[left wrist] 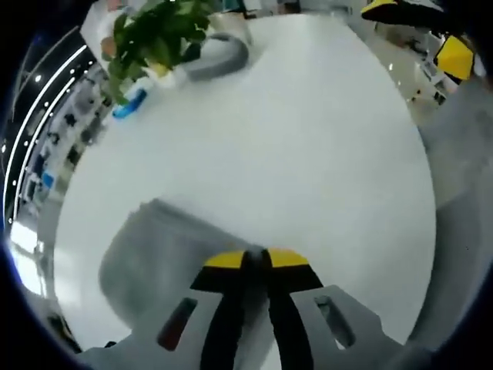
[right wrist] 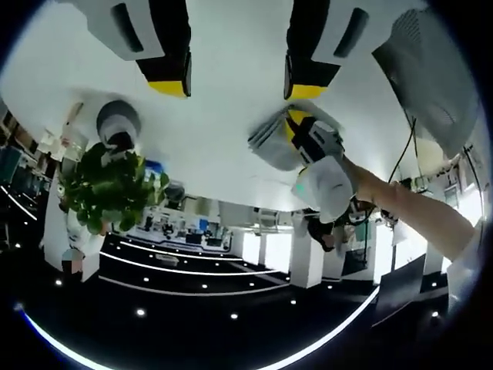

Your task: Open the folded towel by lifting each exposed corner and separating the folded layers until the towel lies flat within the target outline without major curled edges

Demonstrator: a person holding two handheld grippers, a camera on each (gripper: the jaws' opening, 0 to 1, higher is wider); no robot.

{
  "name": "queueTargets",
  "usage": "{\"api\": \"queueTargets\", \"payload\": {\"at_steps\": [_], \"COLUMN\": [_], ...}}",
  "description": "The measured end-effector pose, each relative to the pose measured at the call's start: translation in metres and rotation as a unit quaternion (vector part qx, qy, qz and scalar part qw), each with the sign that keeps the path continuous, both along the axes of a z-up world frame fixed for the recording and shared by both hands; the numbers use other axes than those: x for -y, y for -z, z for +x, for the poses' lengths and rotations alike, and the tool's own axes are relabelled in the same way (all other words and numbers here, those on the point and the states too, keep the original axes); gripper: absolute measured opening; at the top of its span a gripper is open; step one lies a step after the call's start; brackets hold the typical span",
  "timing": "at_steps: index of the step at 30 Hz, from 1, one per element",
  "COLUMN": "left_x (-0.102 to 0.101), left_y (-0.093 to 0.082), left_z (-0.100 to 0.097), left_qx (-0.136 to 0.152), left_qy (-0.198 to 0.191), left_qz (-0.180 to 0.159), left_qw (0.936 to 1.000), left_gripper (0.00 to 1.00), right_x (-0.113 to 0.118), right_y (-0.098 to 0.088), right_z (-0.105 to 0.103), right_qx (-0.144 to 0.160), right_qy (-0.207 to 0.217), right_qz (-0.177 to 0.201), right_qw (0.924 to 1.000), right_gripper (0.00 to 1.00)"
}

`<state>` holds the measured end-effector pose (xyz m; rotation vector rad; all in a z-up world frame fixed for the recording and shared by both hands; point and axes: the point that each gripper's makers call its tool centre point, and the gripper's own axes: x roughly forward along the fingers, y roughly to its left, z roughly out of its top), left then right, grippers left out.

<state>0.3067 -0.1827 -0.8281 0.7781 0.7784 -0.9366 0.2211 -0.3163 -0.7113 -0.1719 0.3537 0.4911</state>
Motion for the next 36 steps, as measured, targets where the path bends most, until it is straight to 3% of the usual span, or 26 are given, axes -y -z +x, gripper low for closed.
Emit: {"api": "queueTargets", "payload": {"at_steps": [4,6,11,13,19,23,36], "left_x": [-0.001,0.000,-0.006,-0.013,-0.041,-0.058,-0.098], "left_y": [-0.008,-0.016,-0.047,-0.067,-0.102,-0.119,-0.144], "left_z": [0.002,0.003,0.012,0.019,0.034,0.033,0.031], "left_qx": [-0.008,-0.015,-0.017,-0.004,0.030,0.046,0.087], "left_qy": [-0.016,-0.036,-0.083,-0.100,-0.133,-0.157,-0.202], "left_qz": [-0.019,-0.048,-0.116,-0.140,-0.165,-0.180,-0.200], "left_qw": [0.9997,0.9981,0.9897,0.9850,0.9768,0.9700,0.9549], "left_gripper": [0.05,0.05,0.04,0.04,0.04,0.04,0.04], "right_x": [0.002,0.003,0.003,0.002,0.000,-0.001,-0.003], "right_y": [-0.002,-0.003,-0.003,-0.002,-0.002,-0.002,0.002], "right_z": [0.001,0.001,0.002,0.002,0.001,0.001,-0.001], "right_qx": [0.005,0.006,0.006,0.005,0.006,0.005,-0.001], "right_qy": [0.005,0.006,0.007,0.004,-0.001,-0.002,-0.009], "right_qz": [0.005,0.006,0.003,0.002,-0.001,-0.003,-0.013], "right_qw": [1.0000,0.9999,1.0000,1.0000,1.0000,1.0000,0.9999], "right_gripper": [0.46,0.46,0.45,0.45,0.44,0.44,0.44]}}
